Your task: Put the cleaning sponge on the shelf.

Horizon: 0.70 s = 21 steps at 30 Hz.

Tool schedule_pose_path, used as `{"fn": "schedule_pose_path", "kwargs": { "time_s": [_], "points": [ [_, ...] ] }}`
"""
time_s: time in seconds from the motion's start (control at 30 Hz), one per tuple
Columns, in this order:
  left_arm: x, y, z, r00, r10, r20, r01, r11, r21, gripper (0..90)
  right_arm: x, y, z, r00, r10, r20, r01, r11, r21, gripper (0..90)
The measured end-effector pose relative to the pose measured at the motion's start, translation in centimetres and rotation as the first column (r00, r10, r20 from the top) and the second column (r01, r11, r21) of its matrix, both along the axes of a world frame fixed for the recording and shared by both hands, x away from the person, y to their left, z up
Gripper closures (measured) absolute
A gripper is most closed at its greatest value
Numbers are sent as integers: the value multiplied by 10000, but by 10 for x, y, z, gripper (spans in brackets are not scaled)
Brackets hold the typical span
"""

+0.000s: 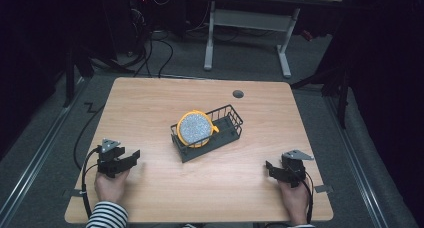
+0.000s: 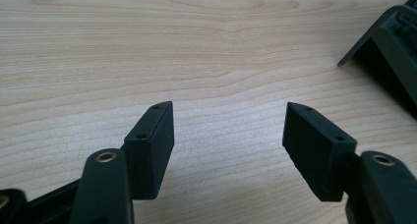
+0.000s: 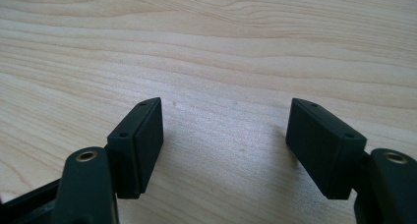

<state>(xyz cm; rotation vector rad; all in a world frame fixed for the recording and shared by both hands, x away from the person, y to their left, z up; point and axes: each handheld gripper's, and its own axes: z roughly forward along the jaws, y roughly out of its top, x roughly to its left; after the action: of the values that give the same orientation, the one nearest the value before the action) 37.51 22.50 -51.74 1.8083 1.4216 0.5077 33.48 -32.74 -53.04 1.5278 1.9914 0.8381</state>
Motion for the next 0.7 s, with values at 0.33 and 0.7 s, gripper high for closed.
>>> {"fn": "schedule_pose_path", "kwargs": {
  "time_s": [0.33, 0.7],
  "points": [
    [5, -5, -6, 9997, -40, -255, 45, 9998, 214, 366, 0, 0, 0, 10000, 5, 1, -5, 10000, 5, 303],
    [9, -19, -19, 10000, -83, -18, 84, 9900, 1406, 325, 0, 0, 0, 10000, 8, 2, -8, 10000, -24, 303]
  ]
}}
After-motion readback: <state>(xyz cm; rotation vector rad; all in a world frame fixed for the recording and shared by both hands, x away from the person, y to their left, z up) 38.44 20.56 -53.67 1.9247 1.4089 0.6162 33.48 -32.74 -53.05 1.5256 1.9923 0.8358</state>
